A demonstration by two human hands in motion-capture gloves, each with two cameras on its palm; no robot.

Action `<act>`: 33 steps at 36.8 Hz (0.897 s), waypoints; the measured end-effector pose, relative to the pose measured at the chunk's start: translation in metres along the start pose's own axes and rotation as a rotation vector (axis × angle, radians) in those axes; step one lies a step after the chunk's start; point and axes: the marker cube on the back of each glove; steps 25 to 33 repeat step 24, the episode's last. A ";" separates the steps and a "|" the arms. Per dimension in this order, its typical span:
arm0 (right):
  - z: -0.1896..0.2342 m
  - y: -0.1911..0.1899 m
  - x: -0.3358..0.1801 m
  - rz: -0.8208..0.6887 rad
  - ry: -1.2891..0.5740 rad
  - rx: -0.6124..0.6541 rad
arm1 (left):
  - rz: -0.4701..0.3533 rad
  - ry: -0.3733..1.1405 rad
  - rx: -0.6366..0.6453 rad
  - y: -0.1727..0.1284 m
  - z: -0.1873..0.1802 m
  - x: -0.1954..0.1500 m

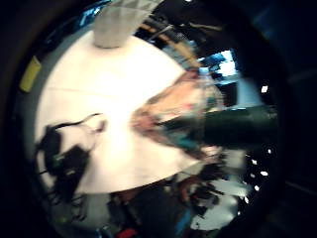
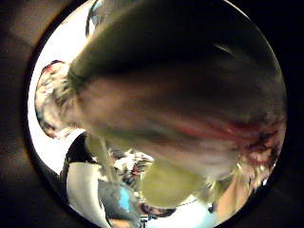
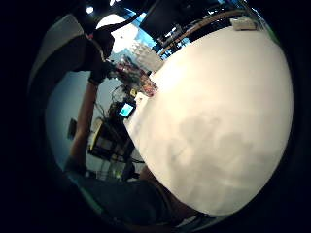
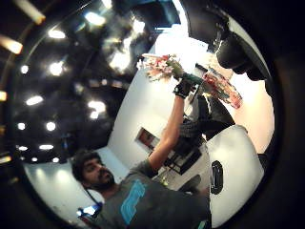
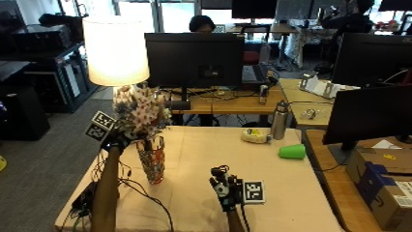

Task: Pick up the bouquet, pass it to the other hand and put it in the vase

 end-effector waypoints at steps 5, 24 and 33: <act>0.007 0.003 -0.022 0.046 -0.135 -0.009 | 0.003 -0.115 -0.021 0.011 -0.018 -0.005; 0.016 0.005 -0.016 0.014 -0.102 -0.008 | 0.246 0.052 0.125 0.080 -0.071 0.010; 0.016 0.005 -0.016 0.014 -0.102 -0.008 | 0.246 0.052 0.125 0.080 -0.071 0.010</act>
